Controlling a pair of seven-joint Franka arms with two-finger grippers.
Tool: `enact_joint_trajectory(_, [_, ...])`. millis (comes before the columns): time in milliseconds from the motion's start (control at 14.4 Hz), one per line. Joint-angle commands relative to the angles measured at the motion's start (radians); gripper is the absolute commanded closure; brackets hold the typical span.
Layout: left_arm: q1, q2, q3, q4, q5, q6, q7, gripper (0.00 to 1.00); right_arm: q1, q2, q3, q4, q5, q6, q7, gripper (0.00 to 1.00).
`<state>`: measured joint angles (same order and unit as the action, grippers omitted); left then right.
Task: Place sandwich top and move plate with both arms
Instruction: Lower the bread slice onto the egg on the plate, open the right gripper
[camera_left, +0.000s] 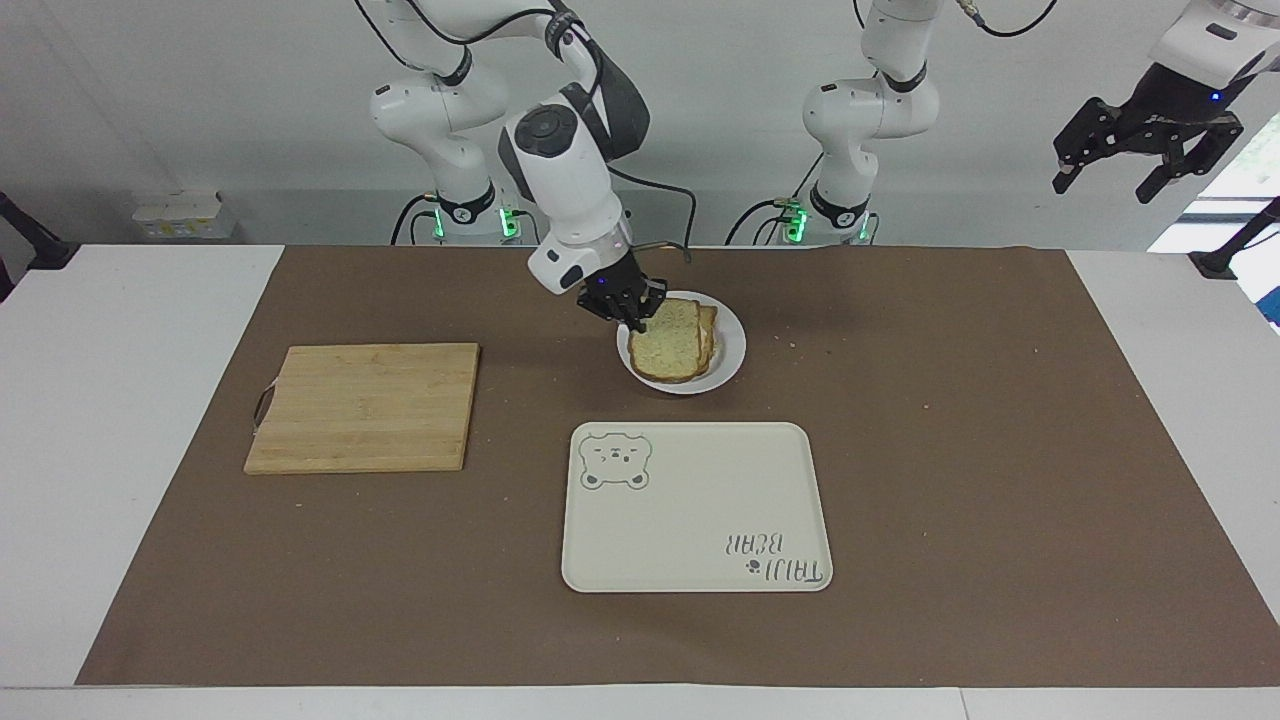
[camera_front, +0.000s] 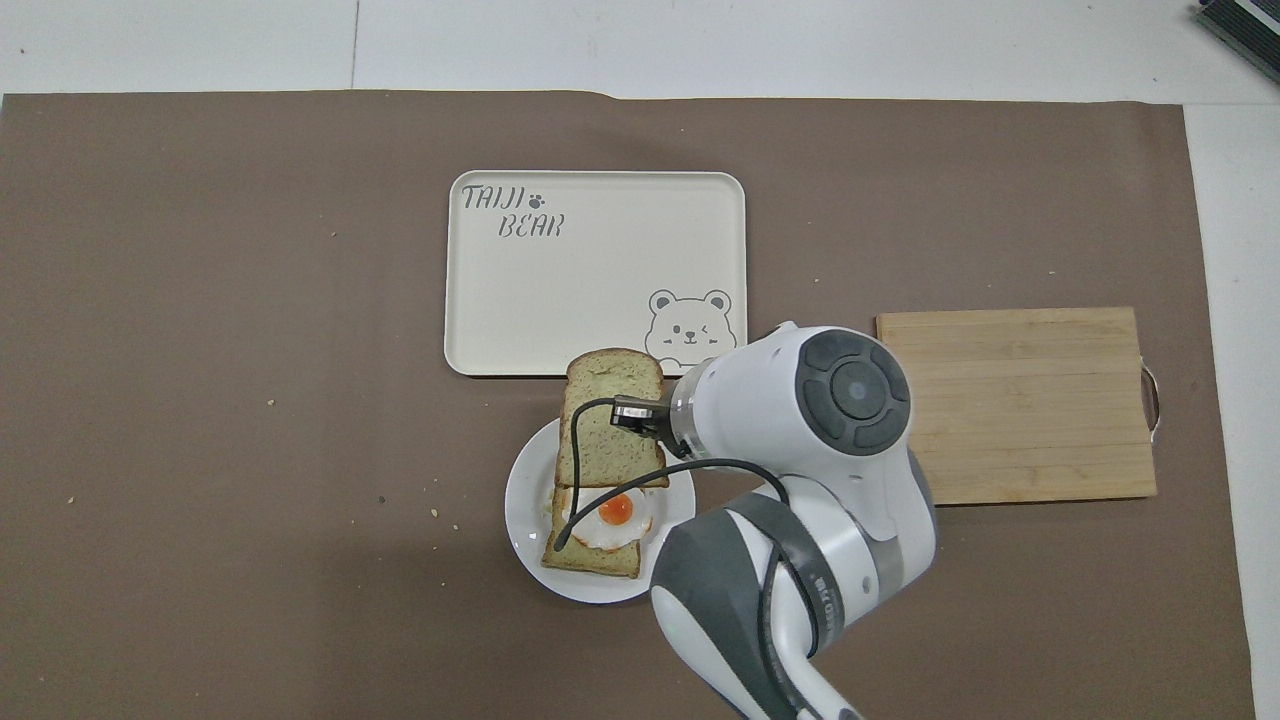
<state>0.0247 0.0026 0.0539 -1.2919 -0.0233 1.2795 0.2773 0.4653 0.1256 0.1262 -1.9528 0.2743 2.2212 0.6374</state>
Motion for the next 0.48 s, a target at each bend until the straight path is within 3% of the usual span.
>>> enact_joint_trajectory(0, [0.009, -0.026, -0.009, -0.033, 0.013, 0.011, -0.001, 0.00, 0.050, 0.008, -0.005, -0.037, 0.031, 0.025, 0.063, 1.00])
enact_joint_trajectory(416, [0.009, -0.027, -0.009, -0.033, 0.013, 0.009, -0.001, 0.00, 0.093, 0.005, -0.005, -0.127, 0.029, 0.041, 0.047, 1.00])
